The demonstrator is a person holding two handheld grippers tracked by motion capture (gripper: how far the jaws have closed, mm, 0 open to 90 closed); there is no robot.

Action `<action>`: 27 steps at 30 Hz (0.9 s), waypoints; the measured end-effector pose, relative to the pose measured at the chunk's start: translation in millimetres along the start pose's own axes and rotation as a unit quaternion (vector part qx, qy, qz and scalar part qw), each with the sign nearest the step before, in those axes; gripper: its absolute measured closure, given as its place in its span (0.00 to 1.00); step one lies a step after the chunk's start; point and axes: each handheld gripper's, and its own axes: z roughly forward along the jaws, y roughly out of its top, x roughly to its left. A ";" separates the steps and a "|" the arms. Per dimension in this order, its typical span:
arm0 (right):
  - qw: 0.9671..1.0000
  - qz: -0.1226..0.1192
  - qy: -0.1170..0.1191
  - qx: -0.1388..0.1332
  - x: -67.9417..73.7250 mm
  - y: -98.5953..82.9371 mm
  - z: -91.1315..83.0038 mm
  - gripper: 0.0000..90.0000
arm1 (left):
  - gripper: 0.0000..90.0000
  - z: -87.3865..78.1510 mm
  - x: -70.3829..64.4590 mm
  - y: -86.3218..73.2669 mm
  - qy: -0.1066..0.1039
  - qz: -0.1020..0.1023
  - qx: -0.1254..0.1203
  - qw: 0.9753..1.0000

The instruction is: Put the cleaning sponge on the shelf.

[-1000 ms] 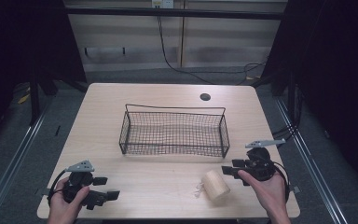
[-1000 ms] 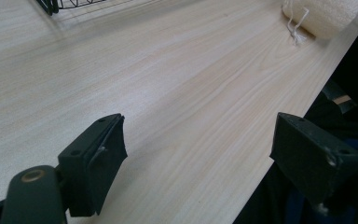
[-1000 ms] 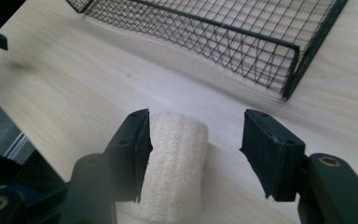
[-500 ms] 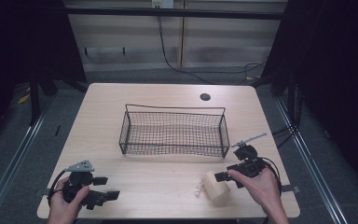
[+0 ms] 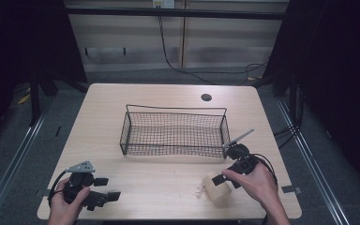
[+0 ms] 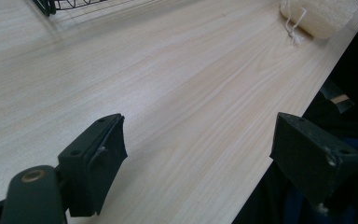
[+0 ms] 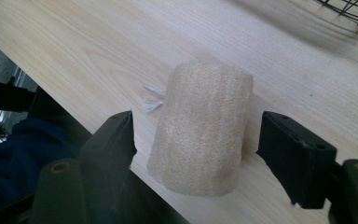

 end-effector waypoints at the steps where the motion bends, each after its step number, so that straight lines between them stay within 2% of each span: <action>1: 1.000 0.004 0.001 0.004 0.5 1.2 0.4 0.30 | 0.19 0.0 0.0 -0.1 -0.001 -0.001 0.000 1.000; 4: 1.000 0.006 0.002 0.009 0.1 3.2 1.8 0.31 | 0.19 -0.2 0.1 0.0 -0.001 0.000 -0.001 1.000; 5: 1.000 0.012 0.002 0.019 0.0 5.0 3.2 0.31 | 0.19 -0.1 -0.2 0.0 -0.003 -0.001 -0.001 1.000; 7: 1.000 0.010 0.004 0.024 -0.5 5.9 4.4 0.31 | 0.19 0.0 -0.3 0.0 -0.003 -0.001 -0.001 1.000; 8: 0.999 0.016 0.004 0.038 -0.1 8.0 6.7 0.31 | 0.19 0.0 -0.4 0.1 -0.002 -0.001 0.000 1.000; 11: 0.999 0.019 0.008 0.050 -0.1 10.9 10.6 0.31 | 0.19 -0.6 0.4 0.3 -0.004 0.002 0.001 1.000; 27: 0.996 0.024 0.000 0.088 -1.8 17.3 29.6 0.30 | 0.19 0.4 -0.4 0.1 -0.004 -0.001 0.000 1.000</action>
